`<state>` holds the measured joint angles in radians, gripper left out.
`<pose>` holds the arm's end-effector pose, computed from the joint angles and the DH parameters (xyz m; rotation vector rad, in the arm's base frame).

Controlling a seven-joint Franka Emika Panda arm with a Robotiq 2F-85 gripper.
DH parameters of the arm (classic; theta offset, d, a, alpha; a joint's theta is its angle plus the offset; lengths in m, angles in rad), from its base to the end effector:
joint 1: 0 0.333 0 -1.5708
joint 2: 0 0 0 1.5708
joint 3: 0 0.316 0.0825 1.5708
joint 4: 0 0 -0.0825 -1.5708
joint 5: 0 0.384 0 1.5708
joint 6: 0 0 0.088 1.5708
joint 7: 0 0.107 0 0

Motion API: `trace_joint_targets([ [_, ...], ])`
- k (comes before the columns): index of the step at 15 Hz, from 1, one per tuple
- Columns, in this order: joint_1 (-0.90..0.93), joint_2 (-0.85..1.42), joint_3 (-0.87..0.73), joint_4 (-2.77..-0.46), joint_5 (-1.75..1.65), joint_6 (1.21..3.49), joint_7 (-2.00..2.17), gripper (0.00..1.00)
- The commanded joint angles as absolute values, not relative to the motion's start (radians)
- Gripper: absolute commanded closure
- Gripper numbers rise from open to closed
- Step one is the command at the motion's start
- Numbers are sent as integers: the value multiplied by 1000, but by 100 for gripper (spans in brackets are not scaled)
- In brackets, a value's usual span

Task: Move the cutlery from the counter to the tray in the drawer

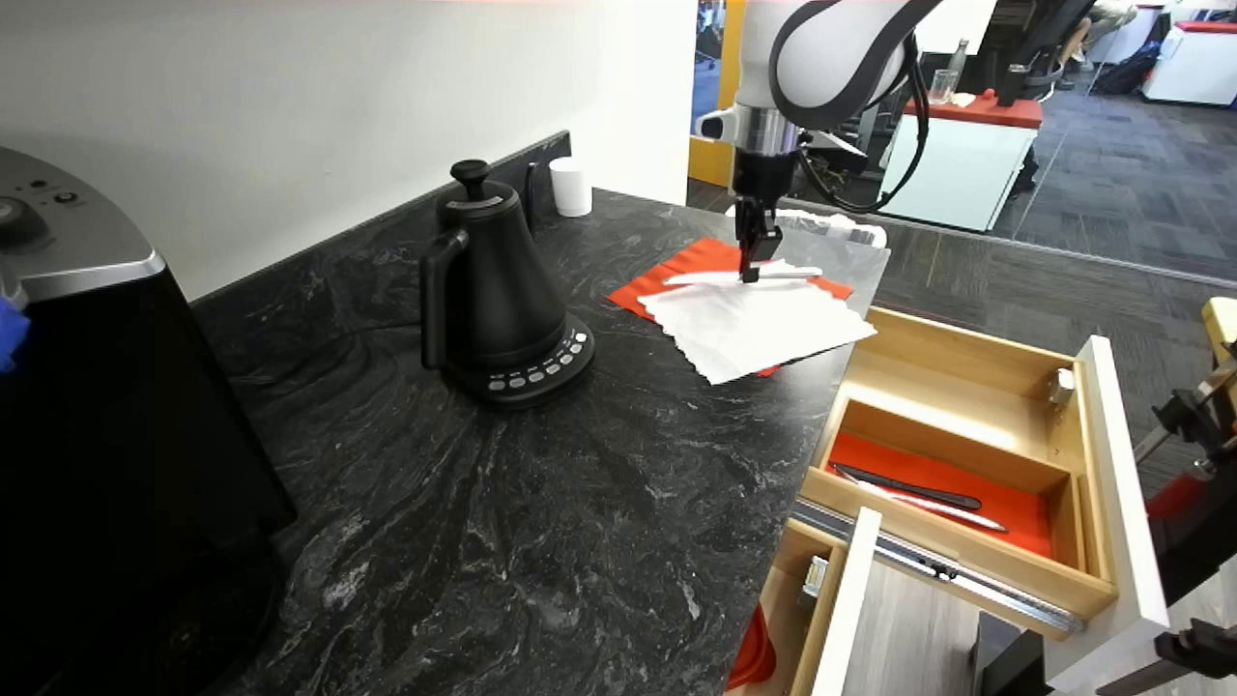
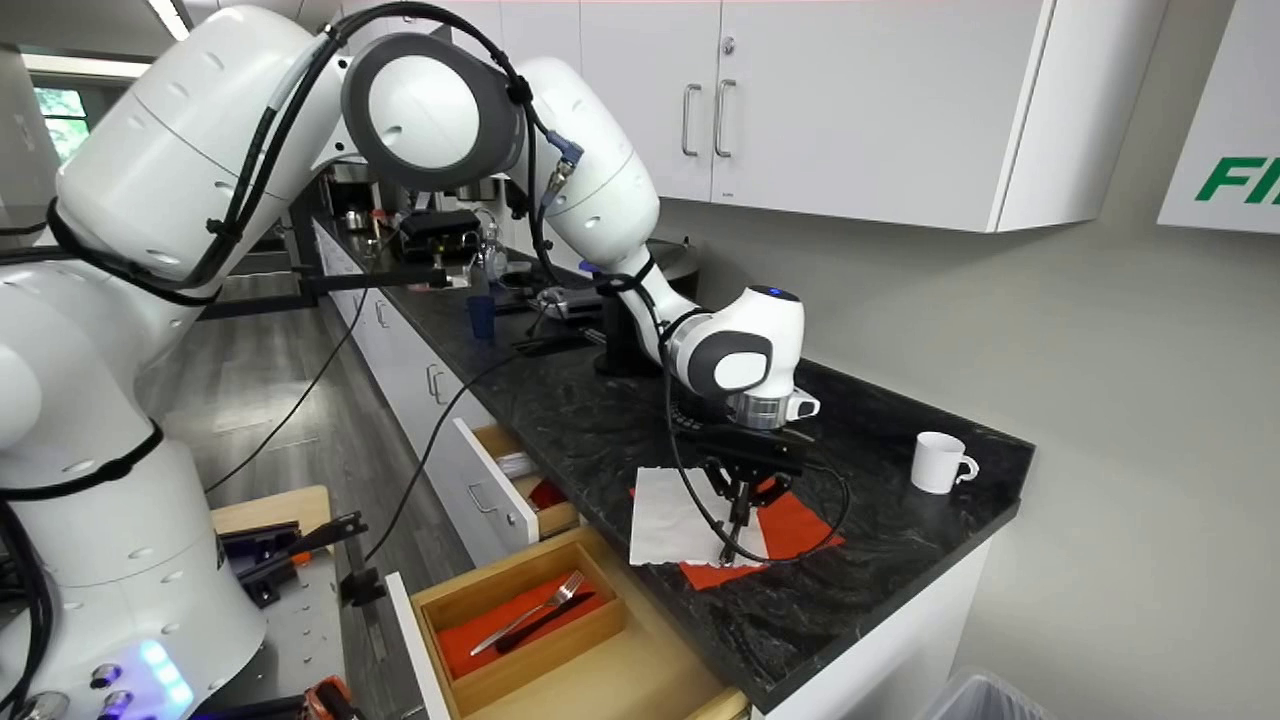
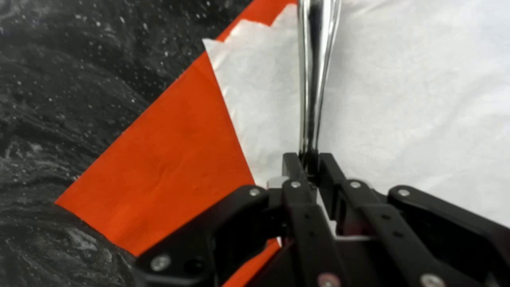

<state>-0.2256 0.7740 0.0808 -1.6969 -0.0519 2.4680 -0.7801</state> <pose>0.6635 -0.1015 0.1459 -2.9553 -1.0006 -0.0170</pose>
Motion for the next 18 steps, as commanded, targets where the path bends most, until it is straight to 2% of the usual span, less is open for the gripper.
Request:
trace_joint_targets([
  [1, -197, 675, 95, -1767, -33, 2419, -710, 94],
  [6, -151, 562, 104, -1918, -29, 2473, -597, 95],
  [18, -129, 228, 142, -2498, 86, 2709, -436, 95],
])
